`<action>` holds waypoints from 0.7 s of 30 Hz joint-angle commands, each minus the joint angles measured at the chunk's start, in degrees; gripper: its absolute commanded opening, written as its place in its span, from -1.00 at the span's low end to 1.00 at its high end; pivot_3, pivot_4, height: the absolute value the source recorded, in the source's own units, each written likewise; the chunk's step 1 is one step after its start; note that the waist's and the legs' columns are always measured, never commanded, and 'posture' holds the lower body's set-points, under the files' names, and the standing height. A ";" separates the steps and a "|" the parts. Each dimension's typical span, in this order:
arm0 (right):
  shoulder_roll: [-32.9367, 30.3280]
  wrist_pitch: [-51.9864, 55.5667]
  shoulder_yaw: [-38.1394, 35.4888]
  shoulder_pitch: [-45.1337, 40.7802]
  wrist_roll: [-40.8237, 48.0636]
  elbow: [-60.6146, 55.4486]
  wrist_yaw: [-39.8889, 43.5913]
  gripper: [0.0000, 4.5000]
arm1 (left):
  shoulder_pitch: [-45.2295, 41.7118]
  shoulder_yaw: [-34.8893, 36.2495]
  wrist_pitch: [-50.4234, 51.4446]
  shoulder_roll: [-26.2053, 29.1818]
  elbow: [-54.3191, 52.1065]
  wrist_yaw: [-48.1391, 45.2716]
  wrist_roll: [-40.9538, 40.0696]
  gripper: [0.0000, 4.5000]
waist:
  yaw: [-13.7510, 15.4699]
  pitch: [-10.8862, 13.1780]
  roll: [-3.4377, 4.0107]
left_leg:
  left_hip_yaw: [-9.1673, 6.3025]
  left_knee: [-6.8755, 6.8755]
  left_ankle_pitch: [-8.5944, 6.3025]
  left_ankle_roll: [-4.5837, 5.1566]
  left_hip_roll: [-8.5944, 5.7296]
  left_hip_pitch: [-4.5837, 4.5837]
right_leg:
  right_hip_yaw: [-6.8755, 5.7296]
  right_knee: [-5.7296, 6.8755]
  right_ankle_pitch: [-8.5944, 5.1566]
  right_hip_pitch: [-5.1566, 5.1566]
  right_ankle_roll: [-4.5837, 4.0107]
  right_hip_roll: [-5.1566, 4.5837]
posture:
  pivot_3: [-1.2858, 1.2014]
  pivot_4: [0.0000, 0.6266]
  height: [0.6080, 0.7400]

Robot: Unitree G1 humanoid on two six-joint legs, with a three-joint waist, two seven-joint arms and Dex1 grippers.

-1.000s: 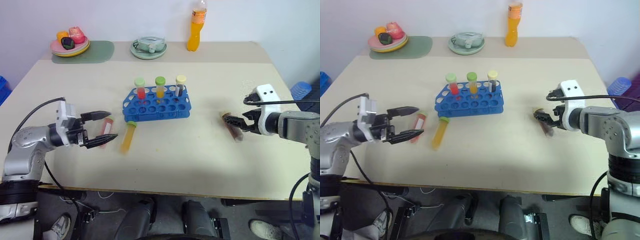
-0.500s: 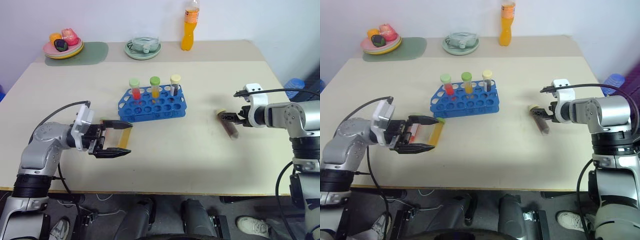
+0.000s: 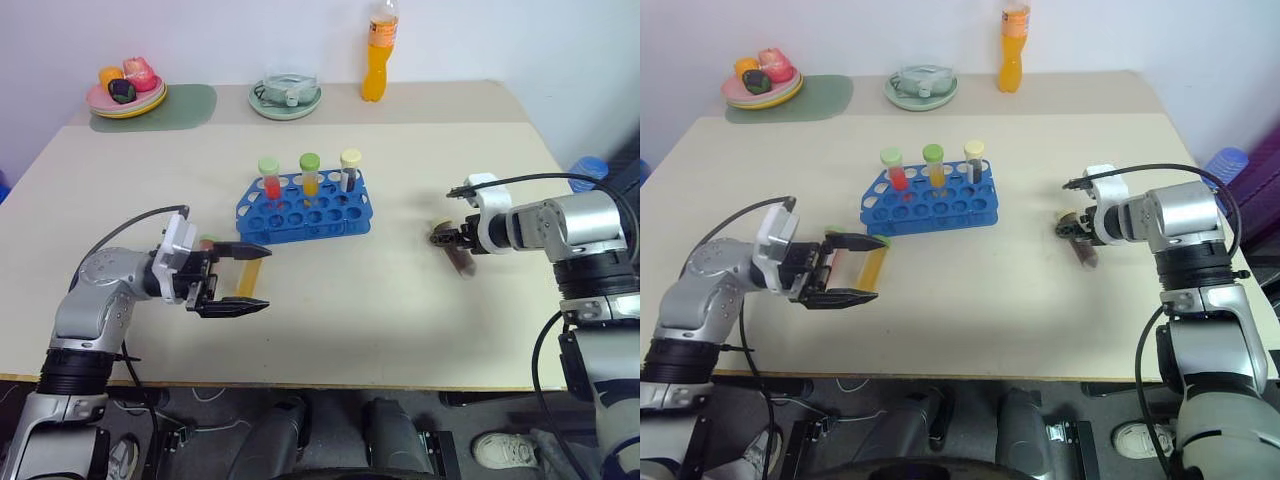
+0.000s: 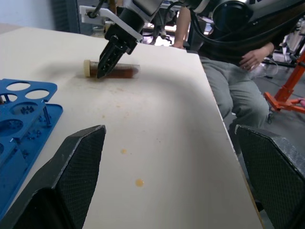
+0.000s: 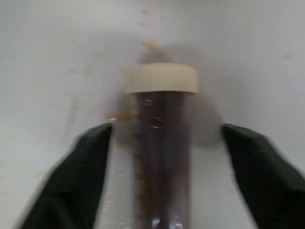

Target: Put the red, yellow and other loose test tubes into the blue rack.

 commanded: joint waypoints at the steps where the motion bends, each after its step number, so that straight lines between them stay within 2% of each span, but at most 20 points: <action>1: 0.28 -1.03 2.50 -0.31 -1.58 -0.48 2.08 -0.09 | 0.48 0.60 -1.07 0.10 -1.00 0.21 0.14 1.00 | -0.10 0.00 0.00 | 0.00 -0.01 0.00 0.00 0.00 0.00 | 0.00 0.01 0.00 -0.01 0.00 0.01 | 0.03 -0.52 1.00; 3: -0.26 -3.14 4.60 0.54 -3.17 -1.75 3.40 -0.51 | 0.81 0.55 -1.22 0.13 -1.14 0.34 0.24 1.00 | -0.17 0.00 0.00 | 0.00 -0.02 0.01 -0.02 0.01 0.00 | 0.00 0.02 0.00 -0.03 0.00 0.02 | 0.03 -0.52 1.00; 4: -0.49 -4.16 5.42 1.01 -4.03 -2.39 3.80 -0.63 | 0.91 0.53 -1.30 0.11 -1.19 0.41 0.27 1.00 | -0.21 0.00 0.00 | 0.00 -0.03 0.01 -0.02 0.01 0.02 | 0.00 0.02 0.00 -0.02 0.01 0.02 | 0.03 -0.52 1.00; 10: -2.69 -11.90 7.93 4.45 -7.34 -8.70 8.24 -0.63 | 1.52 0.53 -1.48 0.13 -1.60 1.15 0.33 1.00 | -0.16 -0.01 -0.02 | 0.00 0.02 0.01 -0.02 0.01 0.05 | 0.00 0.02 0.02 0.02 0.01 0.03 | 0.03 -0.52 1.00; 13: -5.76 -20.61 7.99 8.20 -8.43 -15.85 12.89 -0.63 | 1.98 0.84 -1.56 0.35 -1.65 1.62 0.34 1.00 | -0.09 -0.01 -0.01 | 0.00 0.01 0.00 -0.02 0.01 0.04 | 0.00 0.02 0.03 0.01 0.02 0.03 | 0.03 -0.52 1.00; 16: -7.32 -25.93 4.04 12.37 -3.39 -23.47 21.02 -0.63 | 2.38 1.39 -1.74 0.57 -1.40 2.05 0.25 1.00 | -0.29 0.00 0.00 | 0.01 -0.02 0.00 -0.02 0.01 0.03 | 0.00 0.02 0.03 -0.02 0.03 0.03 | 0.03 -0.52 1.00; 19: -4.22 -31.19 -3.66 16.85 6.51 -32.26 27.97 -0.63 | 2.72 2.08 -2.37 0.88 -0.34 2.50 0.51 1.00 | -0.19 0.01 0.01 | 0.01 -0.06 0.00 -0.02 0.06 0.03 | 0.02 0.05 0.04 -0.07 0.04 0.05 | 0.03 -0.52 1.00; 21: 0.79 -36.31 -5.91 18.07 7.23 -33.69 25.36 -0.63 | 2.79 2.47 -2.75 0.90 0.32 2.90 0.61 1.00 | -0.17 0.01 0.00 | 0.01 -0.06 0.00 -0.02 0.07 0.03 | 0.02 0.04 0.04 -0.04 0.04 0.06 | 0.03 -0.52 1.00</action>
